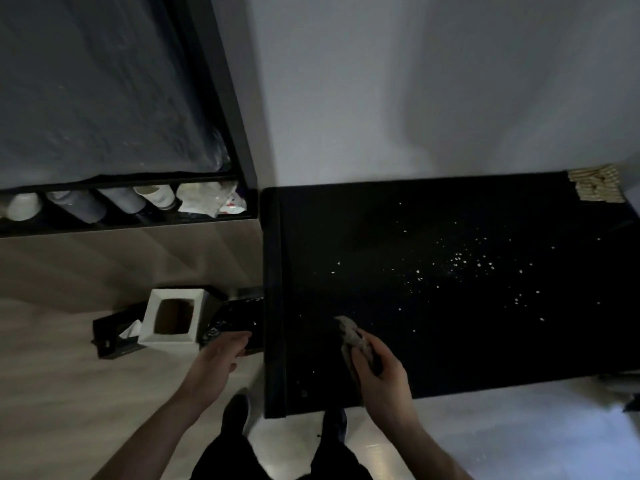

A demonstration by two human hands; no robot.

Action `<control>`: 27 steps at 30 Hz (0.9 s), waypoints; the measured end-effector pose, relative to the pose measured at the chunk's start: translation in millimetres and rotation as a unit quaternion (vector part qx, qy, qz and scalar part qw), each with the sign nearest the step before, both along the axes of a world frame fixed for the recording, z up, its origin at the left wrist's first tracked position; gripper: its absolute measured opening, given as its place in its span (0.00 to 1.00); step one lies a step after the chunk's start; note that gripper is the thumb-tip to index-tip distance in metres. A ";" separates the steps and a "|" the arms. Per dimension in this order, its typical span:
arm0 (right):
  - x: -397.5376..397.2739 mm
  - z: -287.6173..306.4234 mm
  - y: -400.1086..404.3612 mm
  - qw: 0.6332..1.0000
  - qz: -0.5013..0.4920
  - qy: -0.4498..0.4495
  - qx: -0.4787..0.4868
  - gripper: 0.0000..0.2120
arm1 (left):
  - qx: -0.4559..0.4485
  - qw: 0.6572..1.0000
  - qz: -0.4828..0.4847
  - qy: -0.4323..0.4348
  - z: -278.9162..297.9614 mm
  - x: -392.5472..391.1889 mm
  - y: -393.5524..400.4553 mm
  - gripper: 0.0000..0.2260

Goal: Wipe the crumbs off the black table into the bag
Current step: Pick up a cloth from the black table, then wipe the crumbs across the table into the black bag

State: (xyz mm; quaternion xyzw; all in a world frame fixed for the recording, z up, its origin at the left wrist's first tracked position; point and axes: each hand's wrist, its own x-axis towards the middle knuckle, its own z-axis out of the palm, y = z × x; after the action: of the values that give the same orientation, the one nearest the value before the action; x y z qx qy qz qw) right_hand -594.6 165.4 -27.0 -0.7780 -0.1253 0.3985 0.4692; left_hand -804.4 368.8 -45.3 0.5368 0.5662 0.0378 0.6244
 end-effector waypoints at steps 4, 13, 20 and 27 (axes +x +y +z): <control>-22.1 -12.8 22.4 0.999 -0.041 -0.009 -0.009 0.17 | -0.026 0.999 -0.017 0.027 -32.7 -19.2 54.1 0.08; -30.2 -64.6 119.5 0.983 -0.104 -0.149 -0.017 0.20 | -0.038 0.976 -0.163 0.136 -177.8 -61.1 159.5 0.15; 28.6 -134.4 179.1 0.941 -0.116 -0.311 -0.069 0.17 | -0.020 0.951 -0.197 0.236 -311.0 -94.2 197.0 0.22; 17.1 -192.2 210.7 0.897 -0.004 -0.393 -0.200 0.23 | -0.017 0.938 -0.192 0.287 -424.1 -97.8 211.9 0.13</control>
State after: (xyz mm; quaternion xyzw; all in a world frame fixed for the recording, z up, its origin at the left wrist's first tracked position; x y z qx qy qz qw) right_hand -577.4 376.2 -219.2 -0.9493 -0.2139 0.0749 0.2176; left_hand -902.2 580.7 -469.4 0.6129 0.6079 -0.2477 0.4398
